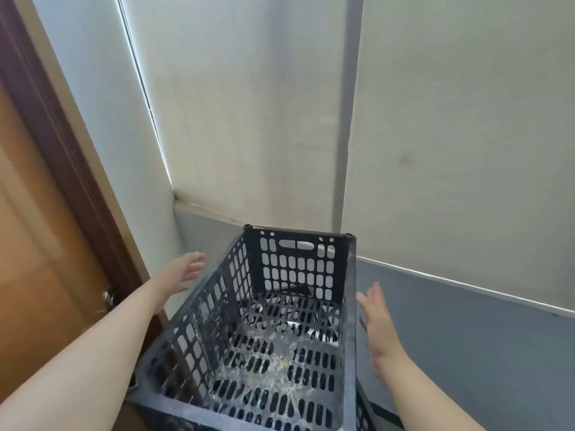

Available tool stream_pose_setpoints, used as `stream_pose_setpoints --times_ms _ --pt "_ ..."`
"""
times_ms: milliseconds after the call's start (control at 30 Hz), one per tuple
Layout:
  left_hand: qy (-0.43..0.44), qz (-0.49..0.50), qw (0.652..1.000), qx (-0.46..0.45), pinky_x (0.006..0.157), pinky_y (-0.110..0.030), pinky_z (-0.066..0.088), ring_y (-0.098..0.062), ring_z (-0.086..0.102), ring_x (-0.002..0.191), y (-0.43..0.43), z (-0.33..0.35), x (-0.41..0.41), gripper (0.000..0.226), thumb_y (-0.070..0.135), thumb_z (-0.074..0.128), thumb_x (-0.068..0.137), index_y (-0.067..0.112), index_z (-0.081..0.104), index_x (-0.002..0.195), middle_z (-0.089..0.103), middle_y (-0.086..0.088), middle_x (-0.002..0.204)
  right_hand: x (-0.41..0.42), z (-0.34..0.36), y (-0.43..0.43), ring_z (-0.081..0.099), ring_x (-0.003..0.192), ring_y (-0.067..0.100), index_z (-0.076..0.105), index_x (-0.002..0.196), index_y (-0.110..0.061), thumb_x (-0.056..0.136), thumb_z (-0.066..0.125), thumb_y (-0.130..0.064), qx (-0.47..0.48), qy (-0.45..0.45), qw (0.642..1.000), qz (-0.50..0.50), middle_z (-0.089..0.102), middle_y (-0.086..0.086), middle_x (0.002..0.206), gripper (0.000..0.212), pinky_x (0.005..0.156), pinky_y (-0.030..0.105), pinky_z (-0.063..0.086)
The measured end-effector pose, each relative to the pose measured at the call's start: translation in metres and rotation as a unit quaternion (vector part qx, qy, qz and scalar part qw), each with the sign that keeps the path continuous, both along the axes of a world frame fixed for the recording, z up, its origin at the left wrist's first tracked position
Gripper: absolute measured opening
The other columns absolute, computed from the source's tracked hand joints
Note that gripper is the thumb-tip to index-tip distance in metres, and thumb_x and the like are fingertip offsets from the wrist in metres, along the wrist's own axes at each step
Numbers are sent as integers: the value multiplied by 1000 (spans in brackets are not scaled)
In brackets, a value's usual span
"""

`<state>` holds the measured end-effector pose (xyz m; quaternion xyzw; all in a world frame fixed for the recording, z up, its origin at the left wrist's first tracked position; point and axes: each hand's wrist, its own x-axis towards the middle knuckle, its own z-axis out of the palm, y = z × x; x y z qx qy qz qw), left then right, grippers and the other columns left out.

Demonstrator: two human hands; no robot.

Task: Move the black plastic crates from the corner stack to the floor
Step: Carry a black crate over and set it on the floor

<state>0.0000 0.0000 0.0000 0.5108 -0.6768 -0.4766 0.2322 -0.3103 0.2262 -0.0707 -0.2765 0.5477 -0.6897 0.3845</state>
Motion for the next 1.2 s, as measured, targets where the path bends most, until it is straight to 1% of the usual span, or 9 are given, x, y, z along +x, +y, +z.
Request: stream_pose_setpoints --times_ms 233,367,467,533,600,733,867,1067,1200 --pt "40 -32 994 96 96 -35 39 -16 50 119 -25 -22 0 61 56 26 101 26 36 152 42 -2 155 7 -7 -13 15 161 12 5 169 -28 108 46 -43 7 -17 1000 -1 10 -13 175 76 132 46 14" --pt "24 -42 997 61 67 -8 37 4 44 87 -19 -34 -18 54 45 22 106 21 33 153 49 13 125 8 -16 -21 20 160 14 11 168 -35 101 51 -52 5 -45 999 24 18 -18 171 80 131 51 17" --pt "28 -27 994 103 80 -22 39 -8 54 102 -24 -43 -12 66 66 25 97 31 37 151 49 6 139 6 -23 -22 29 157 16 20 165 -46 75 62 -73 6 -69 997 33 28 -18 171 103 129 56 23" --pt "62 -13 992 109 108 -35 34 -17 53 123 -32 -50 -2 77 82 35 83 36 47 143 49 1 146 2 -31 -23 37 154 18 29 162 -47 72 70 -75 -7 -80 996 34 38 -15 167 103 127 57 27" --pt "81 -22 992 93 119 -46 24 -25 50 133 -49 -67 9 83 93 45 67 40 60 129 54 -3 145 -2 -39 -24 40 154 23 38 157 -51 73 74 -76 -14 -80 996 36 45 -12 164 95 124 60 29" --pt "99 -28 987 126 116 -48 33 -31 57 125 -26 -44 -5 98 85 43 68 24 43 145 58 -10 140 -6 -39 -25 43 151 27 44 154 -49 76 74 -72 -14 -80 996 31 51 -7 161 86 124 63 29" --pt "130 -47 982 131 111 -46 38 -29 61 115 -12 -36 -19 104 83 35 69 20 34 152 57 -13 140 -14 -30 -21 52 137 36 58 146 -41 92 61 -53 -2 -49 998 35 60 9 152 55 119 69 31" --pt "130 -76 984 99 107 -41 37 -30 55 123 1 -28 -35 103 84 33 73 19 34 153 55 -7 141 -36 -2 -6 67 123 33 65 141 -31 100 51 -42 7 -26 999 21 72 8 135 44 108 53 46" --pt "149 -110 980 77 60 -27 54 -17 64 75 19 -11 -56 76 73 28 86 25 40 143 63 -13 116 -59 20 15 73 107 28 67 138 -22 107 46 -33 -28 -36 998 34 77 8 121 40 95 45 52"
